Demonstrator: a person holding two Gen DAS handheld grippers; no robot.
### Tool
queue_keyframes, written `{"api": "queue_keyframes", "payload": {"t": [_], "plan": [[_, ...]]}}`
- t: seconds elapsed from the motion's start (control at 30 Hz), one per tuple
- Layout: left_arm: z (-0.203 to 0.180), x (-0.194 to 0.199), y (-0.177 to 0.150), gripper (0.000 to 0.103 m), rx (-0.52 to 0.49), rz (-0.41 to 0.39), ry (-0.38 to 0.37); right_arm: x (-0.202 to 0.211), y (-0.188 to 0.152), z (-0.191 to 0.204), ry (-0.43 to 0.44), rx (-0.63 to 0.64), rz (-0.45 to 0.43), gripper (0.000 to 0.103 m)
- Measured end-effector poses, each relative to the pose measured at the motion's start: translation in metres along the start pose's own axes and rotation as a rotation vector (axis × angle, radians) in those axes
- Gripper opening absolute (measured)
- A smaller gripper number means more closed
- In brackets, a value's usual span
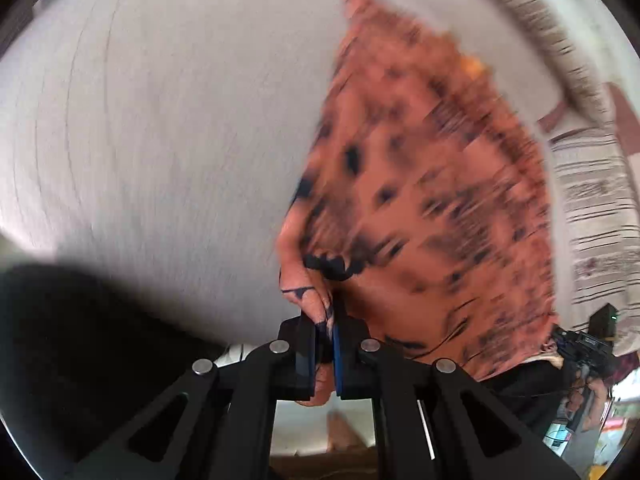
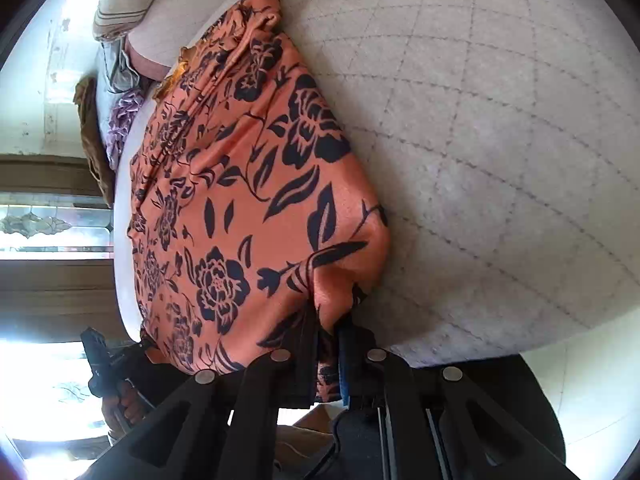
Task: Fold small clothes
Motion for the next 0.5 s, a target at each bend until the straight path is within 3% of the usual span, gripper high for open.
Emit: {"api": "queue_keyframes", "payload": {"t": [0.1,0.17,0.27,0.33,0.37,0.4,0.43,0.47,0.5], "plan": [[-0.03,0.03,0.061,0.006,-0.069,-0.108,-0.049,0.023,0.027,0.031,0.074,0.029,-0.06,0.008],[-0.046,0.043,0.108,0.006,-0.1,-0.171,-0.083,0.042,0.068,0.062,0.125,0.068,-0.124,0.008],[-0.058,0.052,0.197,0.01,-0.094,-0.308,-0.067,0.068,0.14,0.109,0.188,0.104,-0.258,0.008],[-0.057,0.034,0.256,0.039,-0.065,-0.398,-0.028,0.073,0.197,0.14,0.271,0.092,-0.32,0.012],[-0.05,0.014,0.277,0.087,-0.038,-0.395,0.023,0.067,0.217,0.146,0.291,0.082,-0.325,0.012],[-0.044,-0.011,0.29,0.1,-0.021,-0.372,0.071,0.056,0.239,0.149,0.28,0.081,-0.338,0.022],[-0.039,-0.03,0.299,0.1,-0.007,-0.353,0.088,0.039,0.257,0.148,0.237,0.078,-0.355,0.032],[-0.033,-0.041,0.304,0.1,-0.001,-0.34,0.101,0.017,0.273,0.134,0.153,0.039,-0.363,0.063],[-0.023,-0.052,0.306,0.097,0.008,-0.322,0.124,0.006,0.277,0.123,0.103,0.003,-0.365,0.076]]}}
Point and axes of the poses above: each gripper's, at about its wrist camera, not at the fingertips, and x roughly against the way its jaws point, z to its left, y to its top, the point moved 9 cm from there along -x, roughly the way its jaws point, and after that the axes turned 4 degrees about -x, right-handed, at the moved point
